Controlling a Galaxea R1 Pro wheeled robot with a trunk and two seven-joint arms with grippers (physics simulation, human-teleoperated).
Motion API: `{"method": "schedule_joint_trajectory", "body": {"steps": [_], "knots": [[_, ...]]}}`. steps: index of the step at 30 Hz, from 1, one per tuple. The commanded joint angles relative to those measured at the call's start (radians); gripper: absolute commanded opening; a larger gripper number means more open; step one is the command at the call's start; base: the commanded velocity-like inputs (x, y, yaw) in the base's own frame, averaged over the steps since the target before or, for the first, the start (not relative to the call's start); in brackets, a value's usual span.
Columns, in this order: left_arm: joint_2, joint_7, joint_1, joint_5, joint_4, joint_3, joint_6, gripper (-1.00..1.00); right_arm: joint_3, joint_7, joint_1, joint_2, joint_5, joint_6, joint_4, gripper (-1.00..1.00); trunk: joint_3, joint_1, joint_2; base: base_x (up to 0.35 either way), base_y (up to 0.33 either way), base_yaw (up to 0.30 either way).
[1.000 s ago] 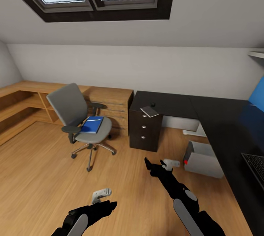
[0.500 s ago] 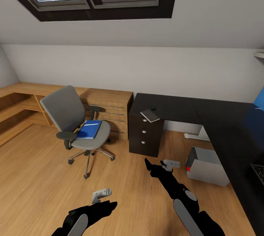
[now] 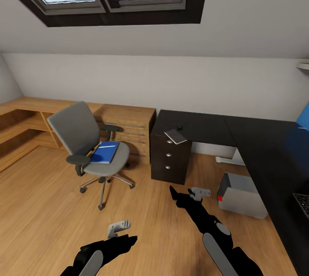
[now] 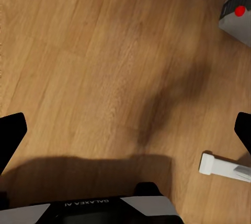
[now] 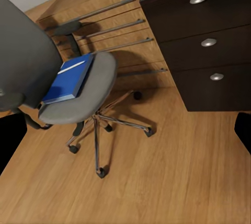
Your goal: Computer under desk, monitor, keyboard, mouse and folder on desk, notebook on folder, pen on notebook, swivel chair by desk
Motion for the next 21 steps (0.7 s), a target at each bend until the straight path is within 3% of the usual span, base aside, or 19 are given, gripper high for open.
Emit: {"method": "schedule_joint_trajectory", "body": {"steps": [1, 13, 21], "knots": [[0.001, 0.01, -0.001, 0.01, -0.002, -0.003, 0.001, 1.0, 0.003, -0.008, -0.001, -0.001, -0.007, 0.002, -0.002, 1.0, 0.003, -0.004, 0.006, 0.0, 0.0, 0.0], [0.001, 0.01, -0.001, 0.01, -0.002, -0.003, 0.001, 1.0, 0.003, -0.008, -0.001, -0.001, -0.007, 0.002, -0.001, 1.0, 0.059, -0.05, 0.09, 0.0, 0.0, 0.0], [0.001, 0.007, -0.001, 0.009, -0.002, -0.003, 0.001, 1.0, 0.003, -0.008, -0.001, -0.001, -0.007, 0.002, 0.004, 1.0, 0.072, -0.05, 0.09, 0.0, 0.0, 0.0]]}}
